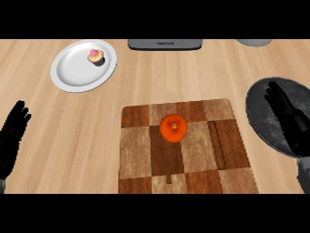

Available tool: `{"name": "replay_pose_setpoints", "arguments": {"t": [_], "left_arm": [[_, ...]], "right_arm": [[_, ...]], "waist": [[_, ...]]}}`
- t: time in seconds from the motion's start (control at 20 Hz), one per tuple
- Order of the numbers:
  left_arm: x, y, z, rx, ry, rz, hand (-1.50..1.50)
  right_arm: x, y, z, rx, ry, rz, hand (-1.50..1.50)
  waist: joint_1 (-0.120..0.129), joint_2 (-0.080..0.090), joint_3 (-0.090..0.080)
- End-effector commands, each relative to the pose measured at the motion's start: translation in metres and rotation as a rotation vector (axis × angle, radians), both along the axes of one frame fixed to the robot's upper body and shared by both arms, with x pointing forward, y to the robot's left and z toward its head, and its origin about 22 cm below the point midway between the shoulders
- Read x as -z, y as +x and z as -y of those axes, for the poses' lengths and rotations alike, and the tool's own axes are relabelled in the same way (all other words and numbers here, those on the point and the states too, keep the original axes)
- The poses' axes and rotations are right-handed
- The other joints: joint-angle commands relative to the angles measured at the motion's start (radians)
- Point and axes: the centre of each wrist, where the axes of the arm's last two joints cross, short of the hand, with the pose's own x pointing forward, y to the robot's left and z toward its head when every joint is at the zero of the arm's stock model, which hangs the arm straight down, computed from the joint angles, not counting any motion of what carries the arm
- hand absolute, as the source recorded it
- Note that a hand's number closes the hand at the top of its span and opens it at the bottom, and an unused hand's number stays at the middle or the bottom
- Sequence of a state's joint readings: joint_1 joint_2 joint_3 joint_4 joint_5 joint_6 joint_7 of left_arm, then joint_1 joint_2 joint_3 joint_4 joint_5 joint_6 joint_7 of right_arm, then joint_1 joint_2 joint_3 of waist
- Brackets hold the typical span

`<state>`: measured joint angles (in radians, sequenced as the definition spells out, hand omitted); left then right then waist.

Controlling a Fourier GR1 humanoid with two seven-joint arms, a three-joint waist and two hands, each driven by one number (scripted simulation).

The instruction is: Pick the squash from the cutting board and place it in the pan

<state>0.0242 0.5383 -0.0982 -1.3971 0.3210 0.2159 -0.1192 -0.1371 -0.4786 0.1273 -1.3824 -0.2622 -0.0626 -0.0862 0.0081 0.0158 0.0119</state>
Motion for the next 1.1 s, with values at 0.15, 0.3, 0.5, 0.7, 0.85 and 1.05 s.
{"name": "replay_pose_setpoints", "arguments": {"t": [0.15, 0.3, 0.5, 0.7, 0.85, 1.05], "left_arm": [[-0.025, 0.029, 0.044, 0.096, -0.098, 0.070, 0.00], [-0.037, 0.039, 0.067, 0.159, -0.199, 0.053, 0.00], [-0.048, 0.047, 0.082, 0.088, -0.226, 0.053, 0.00], [-0.063, 0.044, 0.084, 0.113, -0.227, 0.048, 0.00], [-0.062, 0.056, 0.078, 0.096, -0.223, 0.048, 0.00], [-0.061, 0.063, 0.077, 0.102, -0.235, 0.041, 0.00]], "right_arm": [[-0.065, 0.047, -0.092, -0.466, 0.218, 0.204, 1.50], [-0.104, 0.072, -0.096, -0.493, -0.095, 0.265, 1.50], [-0.082, 0.052, -0.069, -0.518, -0.124, 0.438, 1.50], [-0.072, 0.052, -0.022, -0.470, -0.274, 0.382, -1.50], [-0.113, 0.058, -0.008, -0.581, -0.381, 0.417, -1.50], [-0.140, 0.087, -0.044, -0.626, -0.457, 0.461, -1.50]], "waist": [[0.039, -0.012, -0.010], [0.048, -0.009, -0.013], [-0.011, -0.017, -0.011], [-0.003, -0.016, -0.011], [-0.009, -0.014, -0.012], [0.006, -0.012, -0.012]]}}
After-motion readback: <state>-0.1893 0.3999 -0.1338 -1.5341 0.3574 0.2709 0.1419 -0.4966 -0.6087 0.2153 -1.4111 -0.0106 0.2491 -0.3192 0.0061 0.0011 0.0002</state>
